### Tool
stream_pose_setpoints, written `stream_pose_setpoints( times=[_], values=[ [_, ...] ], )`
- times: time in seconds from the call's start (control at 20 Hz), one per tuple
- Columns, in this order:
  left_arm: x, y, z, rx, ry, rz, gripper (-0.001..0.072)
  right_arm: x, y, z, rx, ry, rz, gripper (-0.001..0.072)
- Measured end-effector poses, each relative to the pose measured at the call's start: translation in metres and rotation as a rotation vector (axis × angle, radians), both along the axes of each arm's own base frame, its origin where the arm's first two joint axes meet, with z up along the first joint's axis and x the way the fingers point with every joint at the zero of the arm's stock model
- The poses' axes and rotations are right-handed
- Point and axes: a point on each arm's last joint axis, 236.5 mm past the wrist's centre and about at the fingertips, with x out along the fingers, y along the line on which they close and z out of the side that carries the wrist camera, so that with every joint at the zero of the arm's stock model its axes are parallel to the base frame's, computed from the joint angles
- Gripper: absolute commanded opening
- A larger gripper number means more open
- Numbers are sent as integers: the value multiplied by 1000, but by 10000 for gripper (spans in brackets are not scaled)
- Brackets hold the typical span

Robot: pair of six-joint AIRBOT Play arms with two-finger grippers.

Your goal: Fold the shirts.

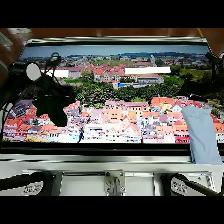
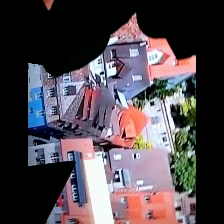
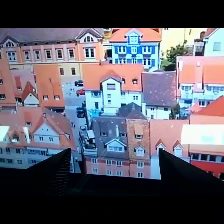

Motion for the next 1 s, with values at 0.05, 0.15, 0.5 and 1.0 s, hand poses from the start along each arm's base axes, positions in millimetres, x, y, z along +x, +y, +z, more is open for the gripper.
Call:
stream_pose_setpoints(
  times=[0.05,0.15,0.5,1.0],
  values=[
    [7,26,-3,27,-1,80,720,1,0,0,-6,-7,9,666],
    [15,73,-12,42,15,245,720,4,-2,1,-14,-23,16,666],
    [25,149,-93,21,166,510,720,15,-5,4,-30,-74,22,666],
    [50,158,-141,17,153,514,41,20,-1,7,-12,-99,21,666]
  ],
)
